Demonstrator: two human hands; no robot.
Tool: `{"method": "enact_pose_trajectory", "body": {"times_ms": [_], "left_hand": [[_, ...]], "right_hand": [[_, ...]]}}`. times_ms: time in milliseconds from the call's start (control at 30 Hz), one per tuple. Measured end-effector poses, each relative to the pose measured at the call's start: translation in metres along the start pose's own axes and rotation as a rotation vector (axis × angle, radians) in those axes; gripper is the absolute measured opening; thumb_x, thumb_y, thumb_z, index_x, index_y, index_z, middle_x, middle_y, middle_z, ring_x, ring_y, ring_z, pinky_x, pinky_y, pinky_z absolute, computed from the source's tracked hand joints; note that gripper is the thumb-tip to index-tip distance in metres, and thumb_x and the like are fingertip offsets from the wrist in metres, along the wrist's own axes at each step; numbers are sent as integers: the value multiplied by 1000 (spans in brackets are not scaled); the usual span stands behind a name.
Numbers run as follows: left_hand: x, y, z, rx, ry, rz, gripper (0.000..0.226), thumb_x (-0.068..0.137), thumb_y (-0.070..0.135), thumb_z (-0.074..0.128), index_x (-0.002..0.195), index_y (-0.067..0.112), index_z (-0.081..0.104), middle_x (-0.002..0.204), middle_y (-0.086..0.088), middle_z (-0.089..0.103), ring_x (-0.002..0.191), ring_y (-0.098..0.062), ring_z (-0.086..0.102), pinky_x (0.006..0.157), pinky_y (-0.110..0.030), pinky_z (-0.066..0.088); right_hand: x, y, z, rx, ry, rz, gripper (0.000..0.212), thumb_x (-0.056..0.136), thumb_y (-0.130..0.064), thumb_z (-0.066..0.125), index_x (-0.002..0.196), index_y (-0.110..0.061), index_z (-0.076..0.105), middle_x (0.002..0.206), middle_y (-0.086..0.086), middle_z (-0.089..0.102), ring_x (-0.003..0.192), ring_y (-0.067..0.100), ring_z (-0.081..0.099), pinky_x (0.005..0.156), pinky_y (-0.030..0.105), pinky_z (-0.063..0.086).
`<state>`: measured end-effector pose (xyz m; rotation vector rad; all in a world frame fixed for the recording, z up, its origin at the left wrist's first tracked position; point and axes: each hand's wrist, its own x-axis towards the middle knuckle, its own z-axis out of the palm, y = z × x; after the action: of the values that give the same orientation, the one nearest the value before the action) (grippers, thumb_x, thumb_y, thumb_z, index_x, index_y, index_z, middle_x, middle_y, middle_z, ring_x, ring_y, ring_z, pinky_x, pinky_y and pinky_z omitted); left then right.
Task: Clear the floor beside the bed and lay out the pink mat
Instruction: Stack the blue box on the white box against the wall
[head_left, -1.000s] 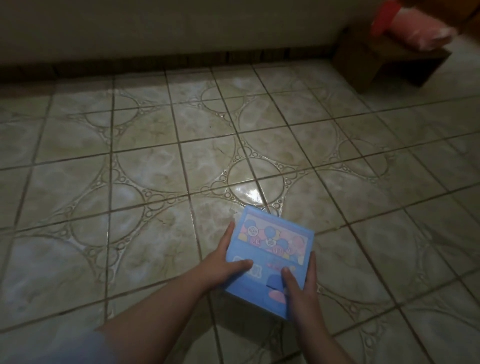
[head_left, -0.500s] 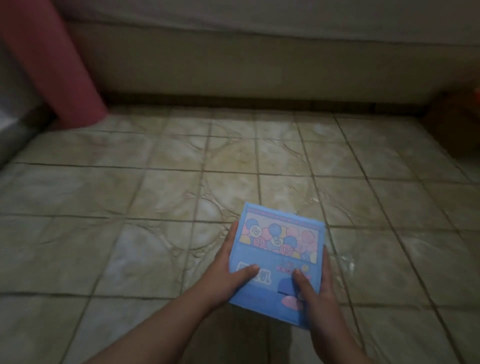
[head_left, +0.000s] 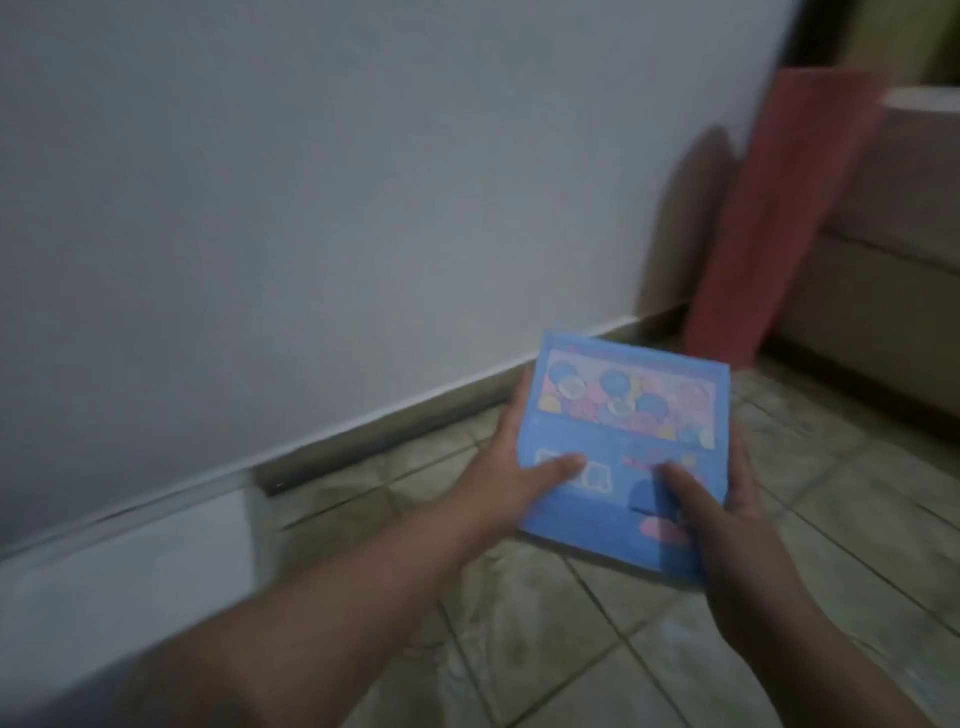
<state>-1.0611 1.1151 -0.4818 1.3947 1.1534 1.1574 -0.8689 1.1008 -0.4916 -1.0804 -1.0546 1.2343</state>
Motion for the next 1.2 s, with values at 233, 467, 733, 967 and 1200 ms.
{"method": "enact_pose_trajectory", "body": {"times_ms": [233,467,733,967,1200], "left_hand": [[-84,44,-201,82,496,7,87,82,14,68,147,38,15,128,8,55,96,-1,61,82,-13,51],[-169,10,-331,47,729,-140,84,83,18,67,145,43,16,116,14,60,96,-8,66,70,-20,55],[-215,-89,-379,-57,840,-336,67,82,17,69,136,39,36,119,0,63,94,-19,69,68,-32,57],[-222,-141,-381,-56,875,-444,67,82,24,70,133,48,33,111,13,61,94,-14,66,64,-27,55],[-226,-165,-381,6,822,-520,69,84,27,68,137,48,29,108,18,61,82,-6,70,58,-23,55]], "right_hand": [[9,2,227,79,-410,7,72,86,-14,64,143,-40,28,128,-3,61,90,11,70,56,26,56],[-26,58,380,29,-687,177,70,88,-23,63,143,-42,24,127,-2,61,95,16,70,71,33,60],[-52,146,435,-77,-810,336,44,88,-17,61,115,-48,45,114,1,66,91,21,70,64,32,59],[-46,192,438,-165,-829,440,49,87,-20,64,125,-39,40,108,-5,64,76,12,72,57,26,57],[-53,219,434,-158,-820,452,58,88,-15,62,136,-32,35,121,7,61,90,21,69,61,29,59]]}}
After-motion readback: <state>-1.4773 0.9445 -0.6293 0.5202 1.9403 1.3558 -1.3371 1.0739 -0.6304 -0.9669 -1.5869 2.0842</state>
